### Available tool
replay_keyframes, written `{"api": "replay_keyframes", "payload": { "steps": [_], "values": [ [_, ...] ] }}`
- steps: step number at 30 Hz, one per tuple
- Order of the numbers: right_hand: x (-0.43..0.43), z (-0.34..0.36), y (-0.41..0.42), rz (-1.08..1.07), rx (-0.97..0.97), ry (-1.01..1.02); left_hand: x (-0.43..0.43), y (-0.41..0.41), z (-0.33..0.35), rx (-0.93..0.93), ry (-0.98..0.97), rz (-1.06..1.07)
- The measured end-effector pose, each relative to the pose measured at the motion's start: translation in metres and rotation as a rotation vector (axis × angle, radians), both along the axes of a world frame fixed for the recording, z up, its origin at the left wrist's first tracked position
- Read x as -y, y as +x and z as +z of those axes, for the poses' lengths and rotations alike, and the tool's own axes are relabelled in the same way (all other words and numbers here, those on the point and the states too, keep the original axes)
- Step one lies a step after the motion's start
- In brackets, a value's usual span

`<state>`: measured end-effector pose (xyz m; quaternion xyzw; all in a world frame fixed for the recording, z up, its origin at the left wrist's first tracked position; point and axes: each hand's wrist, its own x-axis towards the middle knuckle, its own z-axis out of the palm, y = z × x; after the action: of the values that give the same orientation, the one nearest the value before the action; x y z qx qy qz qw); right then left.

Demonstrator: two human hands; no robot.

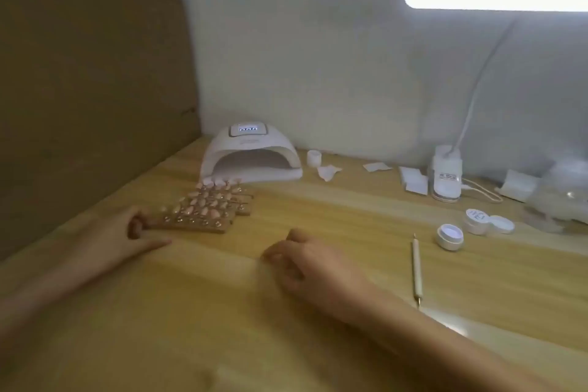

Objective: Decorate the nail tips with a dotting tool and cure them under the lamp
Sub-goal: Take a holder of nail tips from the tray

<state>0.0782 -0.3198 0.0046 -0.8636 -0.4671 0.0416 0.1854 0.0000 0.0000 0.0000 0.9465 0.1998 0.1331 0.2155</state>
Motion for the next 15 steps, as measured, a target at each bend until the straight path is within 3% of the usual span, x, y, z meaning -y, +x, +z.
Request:
{"api": "replay_keyframes", "payload": {
  "steps": [7, 15],
  "values": [
    [-0.081, -0.006, 0.027, -0.184, -0.059, 0.166, -0.006, 0.025, 0.004, -0.010, 0.050, -0.019],
    [-0.083, -0.007, 0.036, -0.223, -0.083, 0.241, -0.009, 0.022, 0.000, 0.036, -0.103, -0.070]
  ]
}}
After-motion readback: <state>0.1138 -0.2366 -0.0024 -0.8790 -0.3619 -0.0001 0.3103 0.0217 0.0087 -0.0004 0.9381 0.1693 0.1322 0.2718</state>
